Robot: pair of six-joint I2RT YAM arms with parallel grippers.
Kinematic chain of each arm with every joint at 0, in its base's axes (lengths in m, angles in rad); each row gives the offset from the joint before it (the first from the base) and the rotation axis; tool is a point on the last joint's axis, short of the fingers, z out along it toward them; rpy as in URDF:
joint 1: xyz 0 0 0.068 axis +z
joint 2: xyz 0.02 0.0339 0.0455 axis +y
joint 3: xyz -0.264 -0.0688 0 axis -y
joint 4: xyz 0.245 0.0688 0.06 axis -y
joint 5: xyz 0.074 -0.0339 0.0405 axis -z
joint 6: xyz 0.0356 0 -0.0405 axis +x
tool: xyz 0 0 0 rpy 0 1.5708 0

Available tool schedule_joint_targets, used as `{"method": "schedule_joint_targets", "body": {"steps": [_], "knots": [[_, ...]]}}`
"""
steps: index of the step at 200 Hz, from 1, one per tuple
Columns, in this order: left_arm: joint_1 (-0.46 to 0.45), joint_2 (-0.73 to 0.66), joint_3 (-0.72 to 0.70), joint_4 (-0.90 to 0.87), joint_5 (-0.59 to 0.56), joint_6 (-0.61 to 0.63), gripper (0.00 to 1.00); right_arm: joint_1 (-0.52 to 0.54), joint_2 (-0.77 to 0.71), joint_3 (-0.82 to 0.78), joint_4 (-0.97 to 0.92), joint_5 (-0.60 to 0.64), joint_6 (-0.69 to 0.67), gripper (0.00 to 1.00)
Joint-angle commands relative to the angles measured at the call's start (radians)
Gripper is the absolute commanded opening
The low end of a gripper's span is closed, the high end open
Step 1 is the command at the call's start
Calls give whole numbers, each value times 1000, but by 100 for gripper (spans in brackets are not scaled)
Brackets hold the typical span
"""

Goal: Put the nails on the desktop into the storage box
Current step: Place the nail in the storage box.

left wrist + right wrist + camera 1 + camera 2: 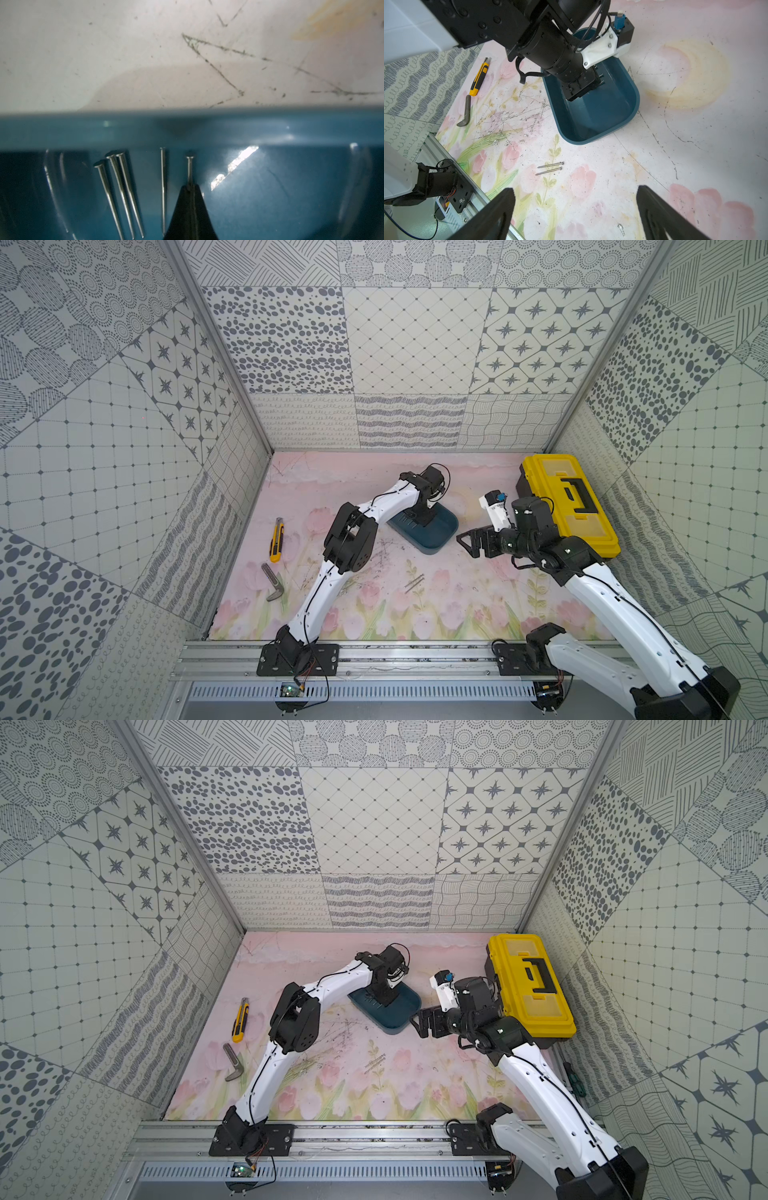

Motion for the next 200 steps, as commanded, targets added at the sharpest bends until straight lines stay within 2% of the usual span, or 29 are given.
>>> {"method": "schedule_joint_targets", "body": {"steps": [1, 33, 43, 55, 63, 138, 200], "knots": [[5, 7, 15, -38, -11, 21, 0, -4, 5, -14, 35, -13, -15, 97], [6, 3, 15, -38, -16, 21, 1, -5, 5, -14, 37, -15, -14, 97], [5, 1, 16, -37, -16, 19, 5, -5, 3, -14, 36, -15, -14, 97], [5, -4, 16, -33, -17, 19, 16, -5, 2, -14, 37, -15, -15, 97], [5, -8, 16, -31, -17, 19, 18, -5, -1, -13, 36, -15, -14, 97], [5, -60, 17, -31, -2, 16, 20, -7, -8, -15, 36, -19, -14, 97], [-3, -171, -30, -27, -2, -24, 21, -7, -30, -10, 41, -24, -10, 97]]}}
